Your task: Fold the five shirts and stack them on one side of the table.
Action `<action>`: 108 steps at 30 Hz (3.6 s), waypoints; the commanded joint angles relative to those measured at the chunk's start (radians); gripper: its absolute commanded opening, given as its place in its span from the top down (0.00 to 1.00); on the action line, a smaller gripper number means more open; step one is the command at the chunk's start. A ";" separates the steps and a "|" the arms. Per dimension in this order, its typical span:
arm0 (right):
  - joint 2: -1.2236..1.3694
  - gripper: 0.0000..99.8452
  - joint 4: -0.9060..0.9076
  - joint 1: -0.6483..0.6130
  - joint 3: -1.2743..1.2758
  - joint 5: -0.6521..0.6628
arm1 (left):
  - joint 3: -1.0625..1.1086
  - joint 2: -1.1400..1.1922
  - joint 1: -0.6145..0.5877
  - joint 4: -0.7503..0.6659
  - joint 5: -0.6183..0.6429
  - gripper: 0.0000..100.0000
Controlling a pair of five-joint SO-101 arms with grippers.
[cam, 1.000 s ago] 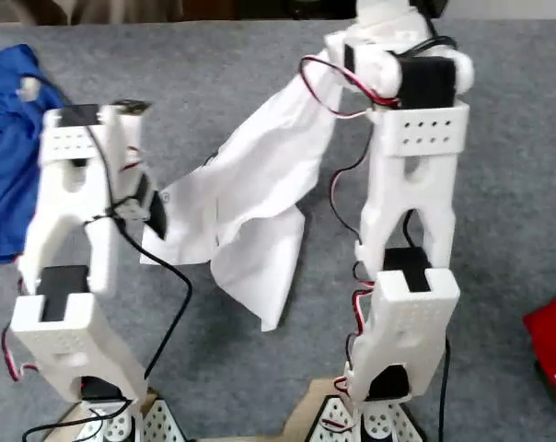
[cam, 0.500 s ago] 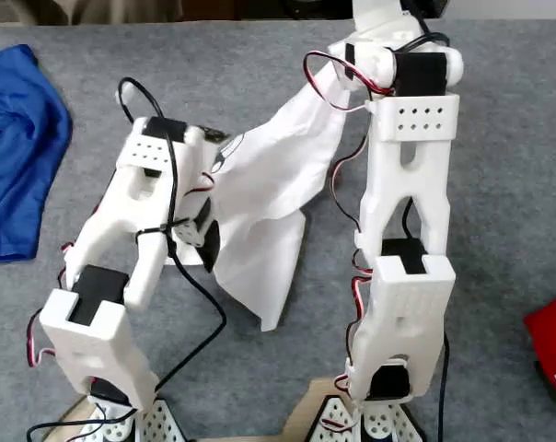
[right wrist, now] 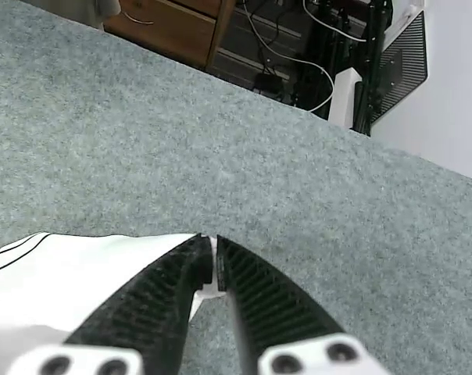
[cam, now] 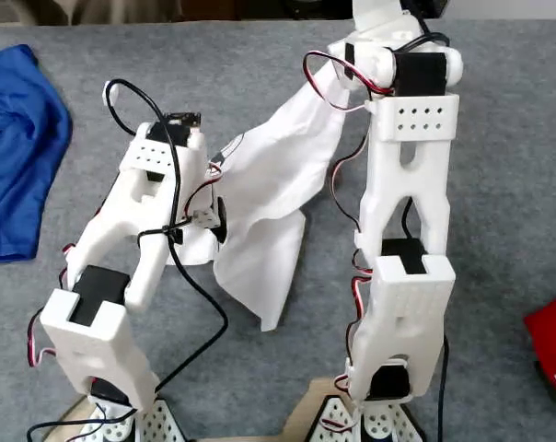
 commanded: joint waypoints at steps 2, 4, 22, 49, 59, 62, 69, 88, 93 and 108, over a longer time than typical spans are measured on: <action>-0.004 1.00 -0.020 -0.005 -0.039 0.005 | 0.084 -0.045 0.009 -0.078 0.014 0.76; -0.004 1.00 -0.020 -0.005 -0.039 0.005 | 0.129 -0.045 0.006 -0.118 0.014 0.76; -0.004 1.00 -0.018 -0.004 -0.039 0.003 | 0.239 -0.047 0.002 -0.247 0.014 0.90; -0.010 1.00 0.051 -0.021 -0.047 0.011 | -0.190 -0.054 -0.147 -0.026 0.005 0.98; -0.024 1.00 -0.064 -0.036 -0.314 0.012 | -0.876 -0.054 -0.278 0.160 -0.203 0.98; -0.024 1.00 -0.181 -0.036 -0.426 0.012 | -1.063 -0.054 -0.318 0.178 -0.232 0.98; -0.074 1.00 -0.331 -0.038 -0.512 0.058 | -1.376 -0.054 -0.362 0.180 -0.233 0.98; -0.437 1.00 -0.358 0.038 -0.512 0.126 | -1.705 -0.286 -0.362 0.258 -0.233 0.98; -0.506 1.00 -0.249 0.058 -0.512 0.126 | -1.677 -0.372 -0.437 0.258 -0.227 0.98; -0.719 1.00 -0.103 0.056 -0.510 0.126 | -1.097 -0.812 -0.445 0.258 -0.227 0.98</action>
